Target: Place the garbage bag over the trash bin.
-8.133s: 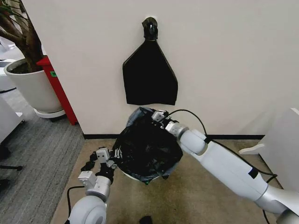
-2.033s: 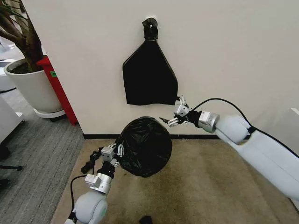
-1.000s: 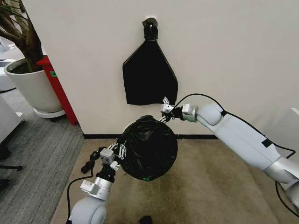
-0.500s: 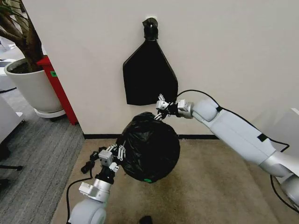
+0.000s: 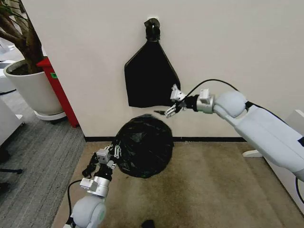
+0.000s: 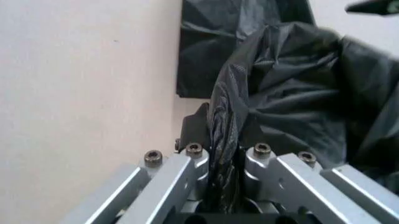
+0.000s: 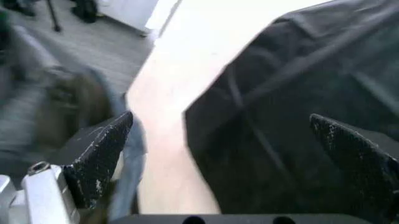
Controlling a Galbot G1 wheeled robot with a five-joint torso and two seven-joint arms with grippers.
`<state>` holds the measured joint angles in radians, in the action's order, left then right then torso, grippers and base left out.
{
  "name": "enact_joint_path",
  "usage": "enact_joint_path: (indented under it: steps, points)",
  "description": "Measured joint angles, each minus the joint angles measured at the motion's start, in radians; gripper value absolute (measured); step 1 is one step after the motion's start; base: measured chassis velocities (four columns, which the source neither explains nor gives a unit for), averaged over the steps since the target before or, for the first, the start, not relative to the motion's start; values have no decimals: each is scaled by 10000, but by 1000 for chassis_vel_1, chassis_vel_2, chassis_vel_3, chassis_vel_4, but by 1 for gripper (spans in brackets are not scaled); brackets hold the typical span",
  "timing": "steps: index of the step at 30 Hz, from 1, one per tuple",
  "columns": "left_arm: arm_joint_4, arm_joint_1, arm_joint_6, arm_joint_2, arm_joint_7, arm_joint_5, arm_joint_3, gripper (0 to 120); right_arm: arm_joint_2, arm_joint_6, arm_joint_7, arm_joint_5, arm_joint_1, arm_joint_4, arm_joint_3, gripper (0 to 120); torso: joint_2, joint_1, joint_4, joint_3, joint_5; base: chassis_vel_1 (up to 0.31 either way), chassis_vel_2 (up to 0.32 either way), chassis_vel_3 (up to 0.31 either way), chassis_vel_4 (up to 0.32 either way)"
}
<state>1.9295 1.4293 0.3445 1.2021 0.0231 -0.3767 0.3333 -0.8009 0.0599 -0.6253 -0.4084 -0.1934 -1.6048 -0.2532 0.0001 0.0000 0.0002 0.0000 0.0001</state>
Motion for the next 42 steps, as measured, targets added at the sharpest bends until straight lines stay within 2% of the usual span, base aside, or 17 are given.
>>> enact_joint_path:
  steps: [3, 6, 7, 8, 10, 12, 14, 16, 18, 21, 22, 24, 25, 28, 31, 36, 42]
  points:
    - [66, 37, -116, 105, 172, 3, -20, 4, 58, 78, 359, -500, -325, -179, 334, 100, 0, 0, -2, 0, 2, 0, 0, 0, 0]
    - [22, 33, -259, 177, 514, -72, -14, 4, 266, 662, 2724, -2341, -1324, -1662, 521, 100, 1, 0, -2, -1, -6, 0, 0, 0, 0]
    - [-49, 8, -273, 217, 621, -130, -11, 4, 247, 1021, 4159, -3040, -1974, -2526, 600, 100, 0, 0, 0, 0, -3, 0, 0, 0, 0]
    - [-49, 8, -273, 217, 621, -130, -11, 4, 247, 1021, 4159, -3040, -1974, -2526, 600, 100, 0, 0, 0, 0, -3, 0, 0, 0, 0]
    - [-108, -22, -302, 270, 729, -238, -28, 4, 61, 1669, 5839, -3743, -2843, -3532, 769, 95, 0, 0, -1, -1, 0, 0, 0, 0, 0]
    - [-138, -64, -421, 359, 892, -383, -116, 4, -441, 2840, 8477, -4756, -4131, -4915, 1124, 88, 0, 0, -2, -1, -1, 0, 0, 0, 0]
    - [-163, -117, -467, 430, 910, -368, -186, 4, -793, 3367, 9981, -4988, -5017, -5680, 1170, 80, 0, 0, -2, -1, -2, 0, 0, 0, 0]
    - [-165, -132, -477, 451, 911, -349, -203, 4, -887, 3509, 10332, -4998, -5250, -5853, 1139, 79, 0, 0, -2, -1, -2, 0, 0, 0, 0]
    - [-166, -174, -515, 524, 920, -272, -258, 4, -1245, 3890, 11184, -4895, -6013, -6250, 894, 68, 0, 0, -4, -1, -2, 0, 0, 0, 0]
    - [-156, -177, -515, 569, 921, -132, -295, 4, -1584, 4129, 11506, -4554, -6592, -6333, 687, 58, 0, 0, -3, -1, -4, 0, 0, 0, 0]
    - [-147, -172, -495, 581, 925, -71, -314, 4, -1762, 4198, 11569, -4345, -6810, -6317, 585, 52, 1, 0, -3, -1, -1, 0, 0, 0, 0]
    - [-138, -166, -483, 584, 936, -44, -329, 4, -1848, 4225, 11589, -4252, -6894, -6282, 523, 50, 0, 0, -3, -2, -1, 0, 0, 0, 0]
    - [-115, -156, -470, 590, 973, -17, -358, 4, -2012, 4266, 11607, -4102, -7005, -6186, 387, 45, 0, 0, -3, -1, -2, 0, 0, 0, 0]
    - [-94, -147, -443, 597, 1007, 92, -423, 4, -2301, 4331, 11610, -3851, -7013, -5900, 69, 32, 0, 0, -2, -1, -3, 0, 0, 0, 0]
    - [-105, -153, -415, 610, 1007, 188, -457, 4, -2501, 4377, 11609, -3684, -6904, -5596, -166, 25, 0, 0, -1, 0, -2, 0, 0, 0, 0]
    - [-101, -124, -325, 636, 973, 341, -485, 4, -2826, 4373, 11501, -3355, -6776, -4841, -364, 2, 0, 0, -2, 0, -2, 0, 0, 0, 0]
    - [4, 5, -173, 505, 904, 482, -497, 4, -3037, 4342, 11482, -3291, -6465, -4077, -397, 0, -1, 0, -1, 0, -2, 0, 0, 0, 0]
